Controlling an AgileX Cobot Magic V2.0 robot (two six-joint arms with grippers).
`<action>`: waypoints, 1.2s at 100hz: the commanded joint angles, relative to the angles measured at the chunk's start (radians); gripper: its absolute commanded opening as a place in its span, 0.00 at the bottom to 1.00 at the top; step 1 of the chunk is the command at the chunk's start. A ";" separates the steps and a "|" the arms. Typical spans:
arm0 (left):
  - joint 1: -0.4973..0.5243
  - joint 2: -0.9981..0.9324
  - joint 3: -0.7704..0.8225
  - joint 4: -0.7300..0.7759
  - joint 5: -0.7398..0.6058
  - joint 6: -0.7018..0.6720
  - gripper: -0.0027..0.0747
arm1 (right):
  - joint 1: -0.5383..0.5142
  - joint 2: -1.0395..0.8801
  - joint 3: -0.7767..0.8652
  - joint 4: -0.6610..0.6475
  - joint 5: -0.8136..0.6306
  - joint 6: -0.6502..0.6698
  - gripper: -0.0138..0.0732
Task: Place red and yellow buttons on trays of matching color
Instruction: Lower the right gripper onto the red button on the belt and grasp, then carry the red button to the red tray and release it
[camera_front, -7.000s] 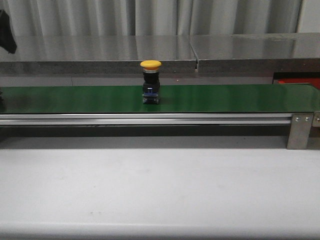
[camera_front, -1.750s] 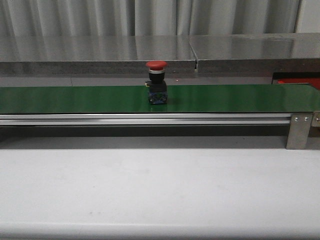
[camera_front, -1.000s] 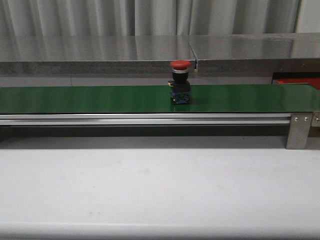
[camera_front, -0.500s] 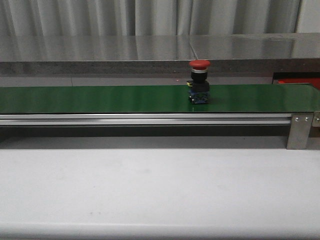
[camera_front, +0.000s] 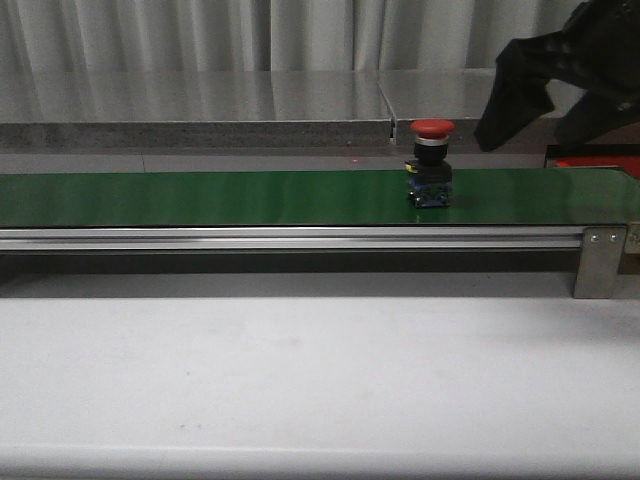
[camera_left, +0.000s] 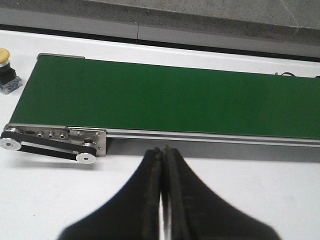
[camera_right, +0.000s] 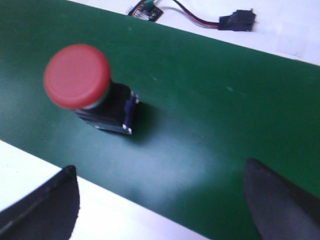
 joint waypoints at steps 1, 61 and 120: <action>-0.005 -0.004 -0.029 -0.023 -0.058 -0.002 0.01 | 0.022 0.003 -0.074 0.013 -0.043 -0.011 0.91; -0.005 -0.004 -0.029 -0.023 -0.058 -0.002 0.01 | 0.044 0.148 -0.233 0.013 0.004 -0.009 0.35; -0.005 -0.004 -0.029 -0.023 -0.058 -0.002 0.01 | -0.300 0.260 -0.612 0.025 0.062 -0.004 0.31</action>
